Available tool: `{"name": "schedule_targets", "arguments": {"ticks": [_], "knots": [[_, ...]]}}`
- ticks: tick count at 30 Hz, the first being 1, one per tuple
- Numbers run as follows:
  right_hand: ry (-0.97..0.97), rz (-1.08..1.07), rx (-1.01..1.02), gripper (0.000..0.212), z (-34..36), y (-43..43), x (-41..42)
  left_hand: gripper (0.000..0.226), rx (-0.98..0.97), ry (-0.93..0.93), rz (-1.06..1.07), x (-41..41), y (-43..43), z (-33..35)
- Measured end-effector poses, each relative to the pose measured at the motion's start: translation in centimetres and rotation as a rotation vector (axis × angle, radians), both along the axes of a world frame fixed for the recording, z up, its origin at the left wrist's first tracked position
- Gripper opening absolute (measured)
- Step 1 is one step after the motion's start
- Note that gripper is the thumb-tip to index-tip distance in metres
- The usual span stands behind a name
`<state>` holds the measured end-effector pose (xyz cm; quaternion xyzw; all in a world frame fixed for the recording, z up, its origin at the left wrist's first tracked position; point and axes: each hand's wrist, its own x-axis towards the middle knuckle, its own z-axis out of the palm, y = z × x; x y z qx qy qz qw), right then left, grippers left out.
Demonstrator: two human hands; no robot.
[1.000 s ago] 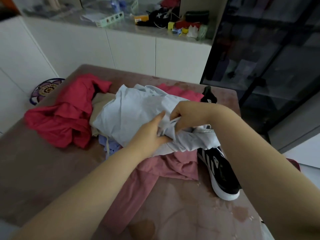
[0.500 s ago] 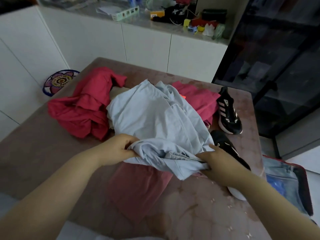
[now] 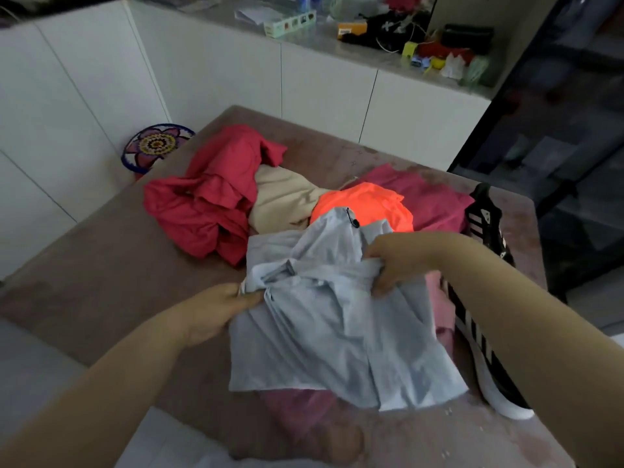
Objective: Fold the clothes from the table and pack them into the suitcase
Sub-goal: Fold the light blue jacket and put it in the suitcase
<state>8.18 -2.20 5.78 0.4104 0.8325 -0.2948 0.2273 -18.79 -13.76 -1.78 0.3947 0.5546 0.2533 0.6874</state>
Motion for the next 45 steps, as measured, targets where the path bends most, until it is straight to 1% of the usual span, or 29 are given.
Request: {"name": "schedule_targets", "arguments": {"ticks": [1, 2, 4, 5, 7, 9, 11, 13, 14, 15, 17, 18, 20, 23, 25, 29, 31, 32, 33, 34, 35, 36, 37, 38, 39, 40, 42, 43, 45], "knots": [[-0.001, -0.035, 0.127, 0.024, -1.1, 1.3, -0.7, 0.088, 0.046, 0.050, 0.088, -0.1, 0.6, -0.6], [-0.007, -0.069, 0.239, 0.024, -2.0, 2.4, -1.3, 0.075, 0.086, 0.107, 0.175, 0.1, 1.2, -1.0], [-0.012, -0.150, 0.446, 0.011, -3.9, 4.2, -2.3, 0.045, 0.118, 0.255, 0.353, 0.6, 3.1, -2.4], [-0.028, -0.209, 0.560, 0.019, -4.4, 4.7, -2.8, 0.038, 0.129, 0.339, 0.423, 0.9, 4.0, -3.0], [-0.070, -0.328, 0.721, 0.039, -5.0, 4.3, -4.0, 0.036, 0.155, 0.501, 0.453, 1.2, 5.7, -4.4], [0.031, -0.338, 0.786, 0.051, -5.5, 1.8, -5.7, 0.040, 0.192, 0.586, 0.427, 1.1, 6.9, -5.8], [0.140, -0.196, 0.801, 0.073, -7.0, -2.3, -6.8, 0.037, 0.237, 0.609, 0.435, 0.9, 7.6, -7.4], [0.068, -0.044, 0.802, 0.093, -9.1, -5.6, -6.3, 0.038, 0.279, 0.628, 0.456, 0.8, 8.0, -8.5], [0.035, -0.029, 0.831, 0.094, -10.3, -6.2, -5.3, 0.038, 0.303, 0.644, 0.471, 0.8, 8.2, -8.8], [0.020, -0.042, 0.827, 0.085, -11.0, -6.4, -4.0, 0.038, 0.335, 0.647, 0.493, 0.6, 8.3, -9.1], [0.154, -0.089, 0.913, 0.040, -11.5, -6.1, -1.2, 0.042, 0.398, 0.668, 0.524, 0.3, 8.4, -9.3], [0.240, -0.142, 0.968, 0.025, -11.6, -5.8, 0.0, 0.045, 0.426, 0.685, 0.532, 0.2, 8.5, -9.4], [0.320, -0.281, 0.969, 0.032, -11.4, -5.0, 1.4, 0.047, 0.470, 0.710, 0.536, 0.1, 8.9, -9.4], [0.352, -0.403, 0.957, 0.037, -10.4, -3.4, 0.9, 0.047, 0.499, 0.763, 0.551, 0.1, 9.8, -9.4], [0.298, -0.439, 0.979, 0.036, -9.4, -1.5, -0.1, 0.044, 0.482, 0.822, 0.557, 0.0, 10.4, -9.4], [0.062, -0.591, 0.720, 0.040, -9.8, 1.6, -0.8, 0.041, 0.410, 0.946, 0.477, -0.4, 11.2, -10.2], [0.041, -0.648, 0.661, 0.043, -10.8, 2.3, -0.6, 0.035, 0.425, 0.977, 0.482, -0.3, 11.3, -10.0], [0.059, -0.673, 0.651, 0.044, -11.1, 2.4, -0.4, 0.028, 0.502, 1.011, 0.522, -0.1, 11.2, -9.5], [0.063, -0.685, 0.646, 0.044, -11.4, 2.5, -0.2, 0.020, 0.640, 1.036, 0.560, 0.3, 11.0, -8.8], [0.060, -0.691, 0.657, 0.044, -11.7, 2.4, 0.1, 0.019, 0.831, 1.019, 0.551, 0.9, 10.6, -8.0], [0.052, -0.680, 0.702, 0.045, -11.9, 2.4, 0.2, 0.026, 1.047, 0.988, 0.440, 1.8, 10.0, -7.2], [0.043, -0.642, 0.797, 0.047, -12.2, 2.3, 0.2, 0.035, 1.232, 0.974, 0.249, 3.0, 9.3, -6.6], [0.060, -0.582, 0.935, 0.049, -12.6, 2.1, 0.1, 0.042, 1.329, 0.999, 0.053, 4.3, 8.6, -6.5], [0.110, -0.498, 1.078, 0.049, -12.9, 1.9, -0.4, 0.047, 1.326, 1.052, -0.105, 5.3, 8.1, -7.0], [0.182, -0.387, 1.174, 0.046, -13.0, 1.7, -1.2, 0.051, 1.254, 1.104, -0.212, 6.0, 8.0, -7.8], [0.247, -0.264, 1.200, 0.046, -13.2, 1.6, -2.1, 0.056, 1.145, 1.142, -0.289, 6.3, 8.1, -8.7], [0.273, -0.075, 1.143, 0.054, -13.2, 1.4, -3.4, 0.066, 0.996, 1.178, -0.357, 6.3, 8.8, -10.2], [0.224, -0.034, 1.090, 0.057, -13.4, 1.6, -3.6, 0.072, 0.953, 1.189, -0.374, 6.2, 9.3, -10.5], [0.087, -0.041, 0.975, 0.062, -14.3, 2.1, -2.9, 0.085, 0.832, 1.184, -0.414, 6.0, 10.2, -10.8]]}}
